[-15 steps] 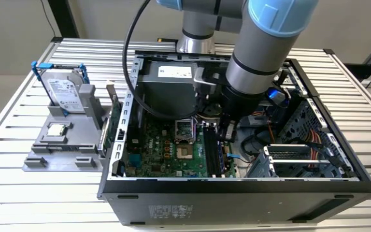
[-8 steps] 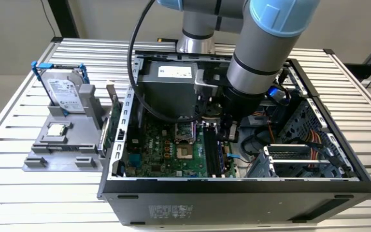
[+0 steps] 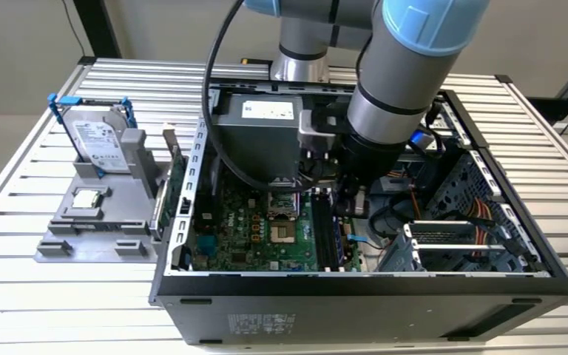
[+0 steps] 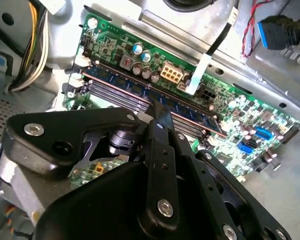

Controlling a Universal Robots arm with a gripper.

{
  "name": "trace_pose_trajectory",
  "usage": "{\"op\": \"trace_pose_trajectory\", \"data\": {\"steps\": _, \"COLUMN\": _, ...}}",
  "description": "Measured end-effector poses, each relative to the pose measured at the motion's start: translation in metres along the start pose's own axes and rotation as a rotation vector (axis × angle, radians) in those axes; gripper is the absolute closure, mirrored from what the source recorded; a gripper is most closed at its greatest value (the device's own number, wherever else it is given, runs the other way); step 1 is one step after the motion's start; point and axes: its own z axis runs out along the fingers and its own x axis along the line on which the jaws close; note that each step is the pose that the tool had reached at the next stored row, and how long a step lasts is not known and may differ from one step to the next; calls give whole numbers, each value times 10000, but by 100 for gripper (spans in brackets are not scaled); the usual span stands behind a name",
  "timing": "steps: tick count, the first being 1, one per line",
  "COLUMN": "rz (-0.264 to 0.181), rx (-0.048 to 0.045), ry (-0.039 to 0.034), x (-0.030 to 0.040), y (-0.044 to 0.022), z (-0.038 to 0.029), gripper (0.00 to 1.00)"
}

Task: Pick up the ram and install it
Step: 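Press down the ram until it locks into place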

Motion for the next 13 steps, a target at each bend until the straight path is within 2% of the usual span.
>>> {"op": "trace_pose_trajectory", "data": {"steps": 13, "rz": -836, "rx": -10, "ry": 42, "x": -1, "y": -7, "z": 0, "gripper": 100}}
